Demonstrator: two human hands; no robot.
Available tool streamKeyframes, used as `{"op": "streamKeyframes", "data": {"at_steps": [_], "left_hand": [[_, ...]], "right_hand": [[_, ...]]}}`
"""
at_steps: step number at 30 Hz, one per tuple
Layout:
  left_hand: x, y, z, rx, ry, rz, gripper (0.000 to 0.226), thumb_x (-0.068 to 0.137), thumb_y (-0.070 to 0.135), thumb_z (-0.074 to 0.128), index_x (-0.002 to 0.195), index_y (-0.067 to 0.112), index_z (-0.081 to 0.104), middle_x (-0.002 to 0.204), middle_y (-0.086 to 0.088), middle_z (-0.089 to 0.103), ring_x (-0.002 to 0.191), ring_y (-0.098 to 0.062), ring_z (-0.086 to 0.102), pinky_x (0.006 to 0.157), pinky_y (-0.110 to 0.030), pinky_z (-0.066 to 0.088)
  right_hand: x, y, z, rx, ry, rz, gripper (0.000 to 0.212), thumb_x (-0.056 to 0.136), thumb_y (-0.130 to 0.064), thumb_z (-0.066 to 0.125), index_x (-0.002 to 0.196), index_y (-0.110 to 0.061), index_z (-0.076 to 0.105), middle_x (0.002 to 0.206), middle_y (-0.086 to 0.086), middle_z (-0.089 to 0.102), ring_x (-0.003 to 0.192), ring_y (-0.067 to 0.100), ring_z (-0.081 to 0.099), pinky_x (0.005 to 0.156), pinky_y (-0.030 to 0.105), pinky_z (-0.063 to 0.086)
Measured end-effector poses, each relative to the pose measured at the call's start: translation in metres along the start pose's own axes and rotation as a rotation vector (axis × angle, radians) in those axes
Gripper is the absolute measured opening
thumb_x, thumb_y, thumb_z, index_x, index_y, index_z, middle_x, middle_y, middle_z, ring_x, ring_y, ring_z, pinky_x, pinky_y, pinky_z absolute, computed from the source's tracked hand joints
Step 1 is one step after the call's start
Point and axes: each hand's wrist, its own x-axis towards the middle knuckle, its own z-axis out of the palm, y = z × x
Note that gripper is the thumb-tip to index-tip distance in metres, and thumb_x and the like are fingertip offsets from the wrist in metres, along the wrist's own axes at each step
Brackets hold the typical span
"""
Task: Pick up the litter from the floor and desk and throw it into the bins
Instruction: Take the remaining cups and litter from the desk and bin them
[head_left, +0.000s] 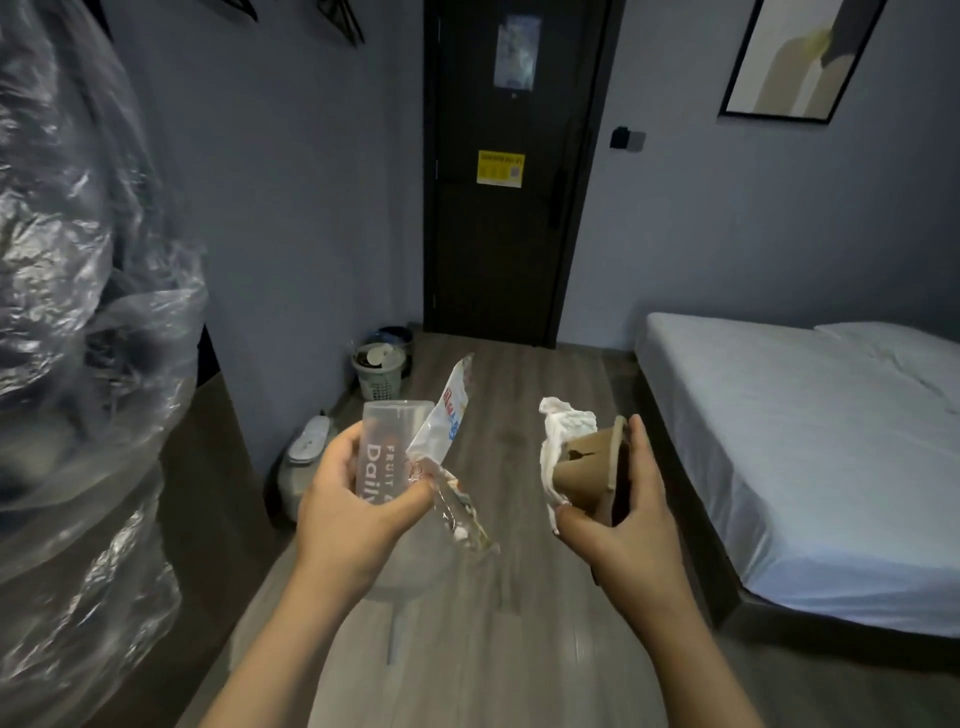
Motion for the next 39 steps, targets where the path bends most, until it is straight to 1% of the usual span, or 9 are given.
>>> {"op": "streamKeyframes", "data": {"at_steps": [5, 10, 14, 16, 21, 31, 34, 36, 39], "left_hand": [[0.070, 0.007, 0.067, 0.065, 0.017, 0.029, 0.052, 0.068, 0.003, 0.078, 0.112, 0.023, 0.060, 0.088, 0.005, 0.068, 0.065, 0.009, 0.061, 0.053, -0.003, 0.044], [0.129, -0.002, 0.106, 0.112, 0.089, 0.017, 0.045, 0.070, 0.001, 0.076, 0.098, 0.032, 0.060, 0.078, 0.009, 0.068, 0.063, 0.011, 0.060, 0.052, -0.002, 0.042], [0.182, -0.020, 0.124, 0.142, 0.143, -0.024, 0.045, 0.069, 0.001, 0.077, 0.087, 0.037, 0.057, 0.077, 0.021, 0.068, 0.064, 0.010, 0.061, 0.054, -0.002, 0.043], [0.213, -0.032, 0.134, 0.140, 0.151, -0.042, 0.044, 0.069, 0.001, 0.077, 0.091, 0.035, 0.058, 0.078, 0.009, 0.069, 0.065, 0.011, 0.060, 0.054, -0.002, 0.043], [0.305, -0.062, 0.154, 0.100, 0.157, -0.088, 0.053, 0.064, 0.012, 0.083, 0.109, 0.028, 0.059, 0.090, 0.008, 0.069, 0.072, 0.000, 0.065, 0.060, -0.013, 0.042], [0.491, -0.099, 0.157, 0.096, 0.199, -0.125, 0.050, 0.067, 0.008, 0.081, 0.108, 0.026, 0.058, 0.086, 0.008, 0.067, 0.072, -0.003, 0.062, 0.051, -0.002, 0.040], [0.531, -0.112, 0.167, 0.111, 0.196, -0.154, 0.049, 0.068, 0.006, 0.080, 0.108, 0.023, 0.059, 0.086, 0.006, 0.069, 0.069, 0.003, 0.064, 0.051, -0.002, 0.040], [0.560, -0.120, 0.174, 0.118, 0.204, -0.159, 0.049, 0.068, 0.007, 0.080, 0.109, 0.024, 0.060, 0.086, 0.007, 0.069, 0.066, 0.009, 0.062, 0.052, -0.003, 0.041], [0.607, -0.128, 0.190, 0.136, 0.224, -0.160, 0.047, 0.068, 0.012, 0.081, 0.106, 0.030, 0.060, 0.085, 0.009, 0.070, 0.071, 0.002, 0.065, 0.058, -0.013, 0.042]], "right_hand": [[0.109, 0.016, -0.019, 0.045, -0.027, -0.018, 0.107, 0.060, -0.031, 0.070, 0.146, -0.052, 0.011, 0.139, -0.014, 0.039, 0.123, 0.005, 0.047, 0.099, 0.033, 0.045], [0.199, 0.033, -0.019, 0.052, -0.105, -0.020, 0.107, 0.066, -0.028, 0.074, 0.146, -0.054, 0.008, 0.142, -0.014, 0.036, 0.124, 0.007, 0.047, 0.093, 0.028, 0.045], [0.254, 0.051, -0.001, 0.027, -0.170, 0.003, 0.108, 0.063, -0.028, 0.073, 0.144, -0.057, 0.007, 0.132, -0.018, 0.036, 0.123, 0.006, 0.047, 0.101, 0.036, 0.046], [0.287, 0.059, 0.011, 0.017, -0.189, 0.006, 0.107, 0.068, -0.024, 0.075, 0.145, -0.056, 0.007, 0.129, -0.021, 0.034, 0.123, 0.006, 0.046, 0.099, 0.034, 0.044], [0.379, 0.070, 0.053, -0.027, -0.185, 0.006, 0.108, 0.061, -0.033, 0.072, 0.141, -0.060, 0.005, 0.135, -0.023, 0.031, 0.123, 0.010, 0.047, 0.099, 0.040, 0.048], [0.541, 0.080, 0.152, -0.100, -0.225, 0.012, 0.108, 0.070, -0.020, 0.075, 0.146, -0.052, 0.005, 0.131, -0.023, 0.028, 0.124, 0.013, 0.046, 0.095, 0.039, 0.050], [0.581, 0.092, 0.173, -0.089, -0.250, 0.026, 0.107, 0.070, -0.019, 0.075, 0.147, -0.050, 0.007, 0.135, -0.019, 0.032, 0.123, 0.011, 0.048, 0.093, 0.029, 0.047], [0.614, 0.096, 0.187, -0.064, -0.249, 0.026, 0.106, 0.069, -0.021, 0.073, 0.147, -0.050, 0.007, 0.138, -0.018, 0.031, 0.123, 0.009, 0.048, 0.096, 0.032, 0.048], [0.666, 0.105, 0.209, -0.024, -0.271, 0.013, 0.103, 0.074, -0.014, 0.073, 0.149, -0.044, 0.009, 0.133, -0.019, 0.031, 0.119, 0.006, 0.048, 0.095, 0.027, 0.048]]}}
